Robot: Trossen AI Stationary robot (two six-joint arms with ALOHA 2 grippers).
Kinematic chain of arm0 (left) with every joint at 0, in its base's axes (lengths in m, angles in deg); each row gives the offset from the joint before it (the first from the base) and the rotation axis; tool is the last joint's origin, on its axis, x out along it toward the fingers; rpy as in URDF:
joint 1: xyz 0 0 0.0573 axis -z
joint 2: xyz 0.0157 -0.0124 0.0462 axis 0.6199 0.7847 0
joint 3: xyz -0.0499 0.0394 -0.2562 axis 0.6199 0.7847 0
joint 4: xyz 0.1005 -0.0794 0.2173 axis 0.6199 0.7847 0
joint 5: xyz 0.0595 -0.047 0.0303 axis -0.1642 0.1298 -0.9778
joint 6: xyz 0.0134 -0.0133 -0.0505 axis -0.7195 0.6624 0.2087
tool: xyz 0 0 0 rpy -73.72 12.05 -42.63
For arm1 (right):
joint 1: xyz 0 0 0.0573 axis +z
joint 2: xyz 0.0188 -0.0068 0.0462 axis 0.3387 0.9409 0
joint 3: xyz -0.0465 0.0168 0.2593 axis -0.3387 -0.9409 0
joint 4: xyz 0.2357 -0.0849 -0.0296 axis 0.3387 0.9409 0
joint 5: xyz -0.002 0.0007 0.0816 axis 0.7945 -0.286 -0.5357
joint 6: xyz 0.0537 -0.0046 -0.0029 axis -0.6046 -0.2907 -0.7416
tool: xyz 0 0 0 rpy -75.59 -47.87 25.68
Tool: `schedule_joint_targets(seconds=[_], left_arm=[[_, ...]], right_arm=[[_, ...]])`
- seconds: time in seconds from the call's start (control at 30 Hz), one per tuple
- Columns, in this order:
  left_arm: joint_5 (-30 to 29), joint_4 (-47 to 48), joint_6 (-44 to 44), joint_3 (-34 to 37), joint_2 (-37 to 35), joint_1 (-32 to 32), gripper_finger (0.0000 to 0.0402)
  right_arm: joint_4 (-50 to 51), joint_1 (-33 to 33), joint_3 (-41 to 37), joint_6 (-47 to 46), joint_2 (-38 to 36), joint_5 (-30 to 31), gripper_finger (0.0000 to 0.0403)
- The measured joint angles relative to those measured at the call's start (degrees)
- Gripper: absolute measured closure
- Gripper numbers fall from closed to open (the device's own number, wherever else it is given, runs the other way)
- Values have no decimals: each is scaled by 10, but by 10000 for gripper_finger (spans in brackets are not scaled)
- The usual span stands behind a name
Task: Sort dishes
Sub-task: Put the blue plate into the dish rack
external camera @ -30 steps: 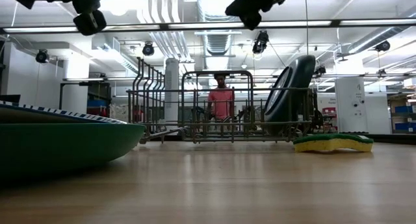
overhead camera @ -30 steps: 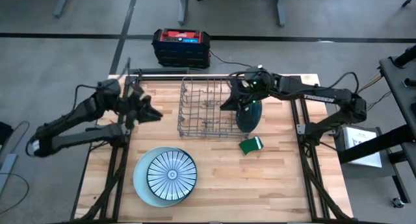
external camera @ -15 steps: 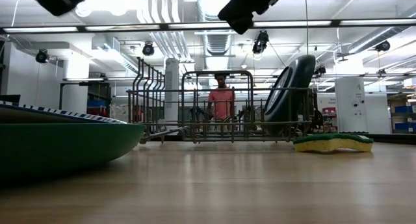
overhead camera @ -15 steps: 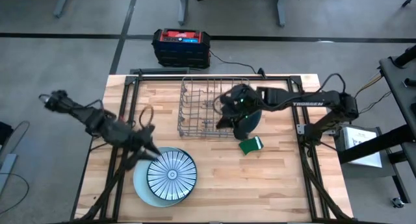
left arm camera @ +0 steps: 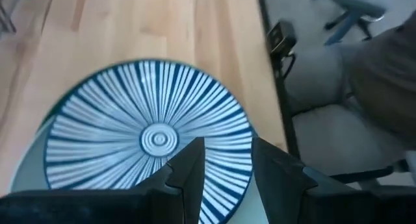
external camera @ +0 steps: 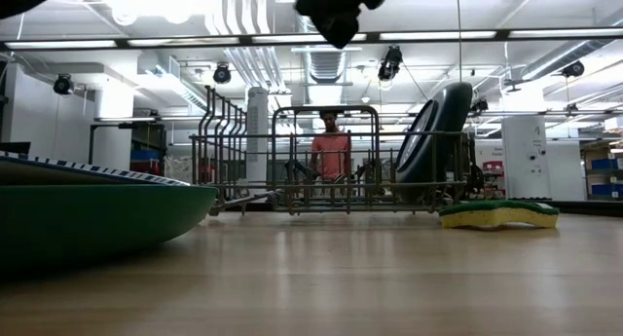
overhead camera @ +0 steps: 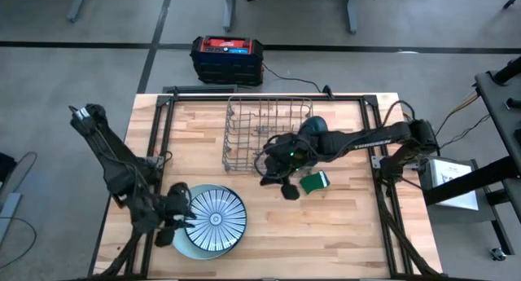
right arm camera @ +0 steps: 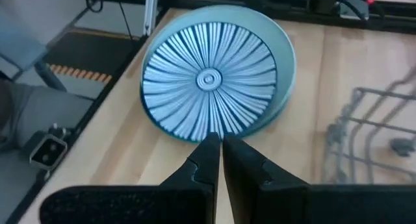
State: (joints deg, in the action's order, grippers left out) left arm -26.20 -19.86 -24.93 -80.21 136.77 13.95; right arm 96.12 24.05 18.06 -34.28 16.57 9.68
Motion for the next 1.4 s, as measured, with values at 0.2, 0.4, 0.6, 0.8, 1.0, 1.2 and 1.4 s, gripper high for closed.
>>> schedule_joint_targets(seconds=[0.2, 0.4, 0.6, 0.8, 1.0, 1.2, 1.4], left_arm=[[18, 23, 21, 1, 54, 2, 286], [33, 25, 45, 7, 100, 7, 286], [35, 17, 82, 13, 133, 23, 286], [31, 14, 127, 14, 160, 35, 286], [30, -4, 144, 14, 190, 35, 286], [29, -21, 162, 14, 221, 35, 286], [20, -40, 166, 13, 249, 35, 286]], right_arm=[[-43, 12, 9, -30, 48, 10, 389], [-80, 18, 24, -43, 104, 10, 389], [-115, 22, 49, -50, 157, 7, 389], [-113, 29, 86, -70, 201, -11, 389], [-112, 32, 111, -68, 232, -16, 389], [-113, 32, 138, -88, 263, 3, 389], [-109, 32, 158, -102, 283, 20, 389]])
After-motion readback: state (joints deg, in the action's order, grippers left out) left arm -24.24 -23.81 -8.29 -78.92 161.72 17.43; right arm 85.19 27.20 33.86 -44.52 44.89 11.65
